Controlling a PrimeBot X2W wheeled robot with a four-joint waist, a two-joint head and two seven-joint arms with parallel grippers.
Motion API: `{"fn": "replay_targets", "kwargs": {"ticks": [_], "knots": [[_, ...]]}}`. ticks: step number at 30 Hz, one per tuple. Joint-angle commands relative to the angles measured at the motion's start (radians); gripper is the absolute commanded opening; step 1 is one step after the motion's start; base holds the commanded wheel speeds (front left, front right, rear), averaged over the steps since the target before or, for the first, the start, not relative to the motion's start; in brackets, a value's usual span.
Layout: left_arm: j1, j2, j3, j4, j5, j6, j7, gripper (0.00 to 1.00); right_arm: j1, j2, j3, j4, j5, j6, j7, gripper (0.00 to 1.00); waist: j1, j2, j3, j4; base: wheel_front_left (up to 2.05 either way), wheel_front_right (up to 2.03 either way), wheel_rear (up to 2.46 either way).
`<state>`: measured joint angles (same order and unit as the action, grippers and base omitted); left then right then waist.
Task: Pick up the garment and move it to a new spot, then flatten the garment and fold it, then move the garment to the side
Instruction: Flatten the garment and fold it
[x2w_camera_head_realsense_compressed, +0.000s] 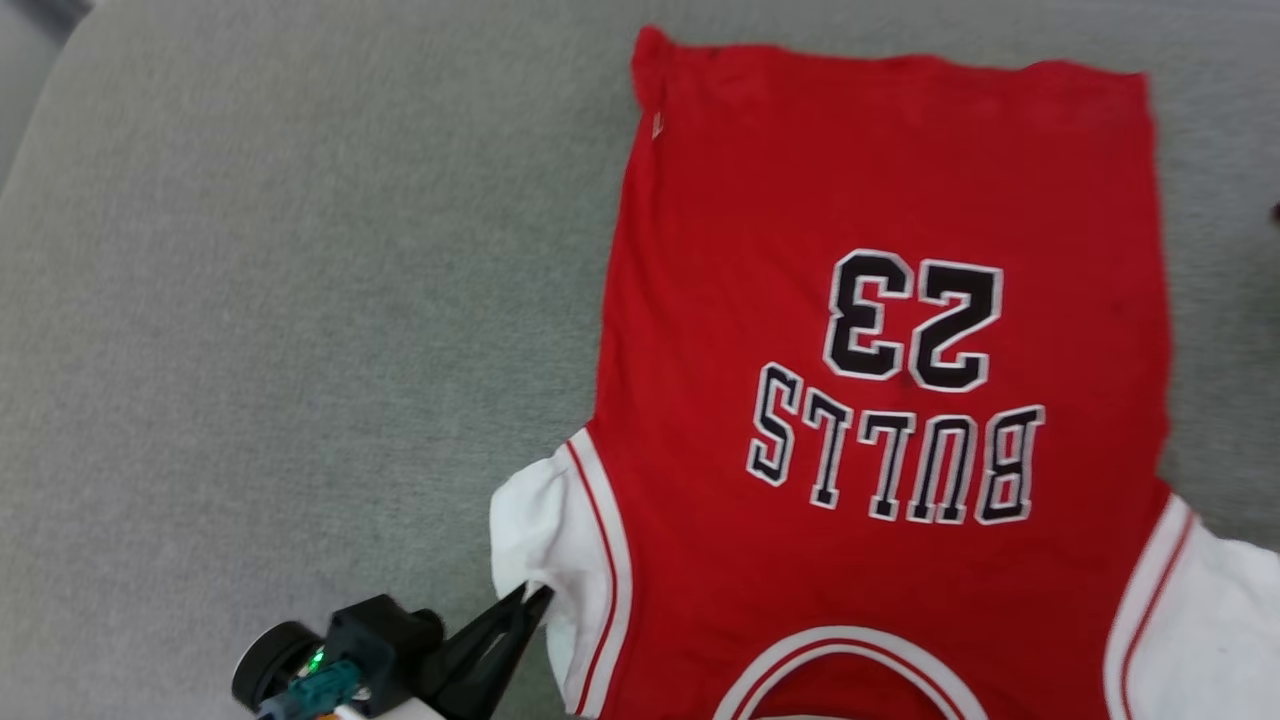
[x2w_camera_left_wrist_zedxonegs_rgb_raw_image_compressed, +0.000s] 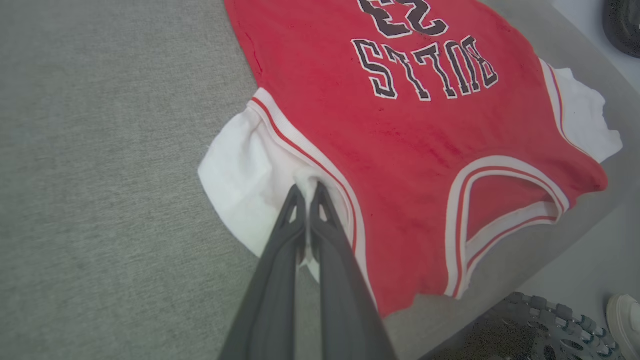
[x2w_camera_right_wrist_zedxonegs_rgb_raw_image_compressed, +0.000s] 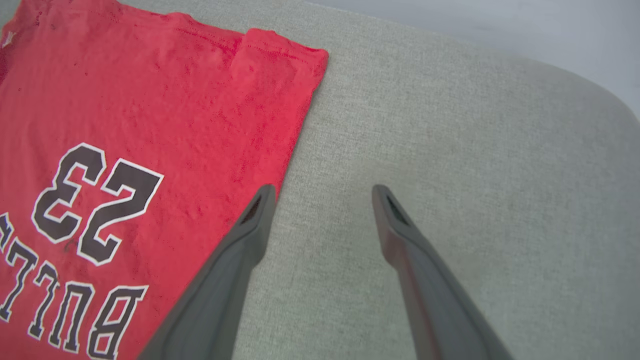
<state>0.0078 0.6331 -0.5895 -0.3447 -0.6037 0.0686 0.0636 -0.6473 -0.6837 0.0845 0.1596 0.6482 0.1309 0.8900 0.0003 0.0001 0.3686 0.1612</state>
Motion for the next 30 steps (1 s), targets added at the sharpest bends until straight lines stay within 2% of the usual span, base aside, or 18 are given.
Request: {"fn": "replay_targets", "kwargs": {"ticks": [1,6,8,14,18,24,25,26,30], "knots": [[-0.02,0.001,-0.011,-0.016,0.012,-0.007,0.011,0.0,-0.043,0.006,-0.014,0.013,-0.022,0.0,0.024,1.0,-0.0003,-0.0001,0.101,0.094,0.0,0.0,0.0],[-0.067,-0.019,-0.035,-0.088,0.063,-0.003,0.018,0.0,-0.178,0.036,-0.074,0.095,-0.123,0.0,0.137,1.0,-0.0003,-0.0001,0.172,0.158,0.0,0.0,0.0],[-0.088,-0.028,-0.044,-0.109,0.079,-0.007,0.023,0.0,-0.225,0.028,-0.08,0.115,-0.172,0.0,0.176,1.0,-0.0003,-0.0001,0.197,0.181,0.0,0.0,0.0],[-0.123,-0.055,-0.061,-0.131,0.095,-0.015,0.014,0.0,-0.324,0.042,-0.117,0.168,-0.275,0.0,0.237,1.0,-0.0003,-0.0001,0.253,0.236,0.0,0.0,0.0],[-0.137,-0.067,-0.066,-0.124,0.096,-0.019,0.006,0.0,-0.336,0.04,-0.113,0.189,-0.324,0.0,0.256,1.0,-0.0003,-0.0001,0.273,0.257,0.0,0.0,0.0],[-0.152,-0.088,-0.075,-0.109,0.103,-0.023,-0.01,0.0,-0.266,0.083,-0.123,0.223,-0.331,0.0,0.277,1.0,-0.0003,-0.0001,0.284,0.274,0.0,0.0,0.0],[-0.155,-0.093,-0.075,-0.109,0.102,-0.021,-0.015,0.0,-0.259,0.089,-0.133,0.225,-0.329,0.001,0.278,0.29,-0.0003,-0.0001,0.286,0.276,0.0,0.0,0.0],[-0.158,-0.095,-0.075,-0.109,0.102,-0.019,-0.015,0.0,-0.253,0.093,-0.14,0.226,-0.333,0.001,0.277,0.0,-0.0003,-0.0001,0.286,0.277,0.0,0.0,0.0],[-0.159,-0.093,-0.069,-0.096,0.103,-0.013,-0.018,0.0,-0.23,0.089,-0.153,0.231,-0.344,0.001,0.28,0.0,-0.0003,-0.0001,0.275,0.275,0.0,0.0,0.0]]}}
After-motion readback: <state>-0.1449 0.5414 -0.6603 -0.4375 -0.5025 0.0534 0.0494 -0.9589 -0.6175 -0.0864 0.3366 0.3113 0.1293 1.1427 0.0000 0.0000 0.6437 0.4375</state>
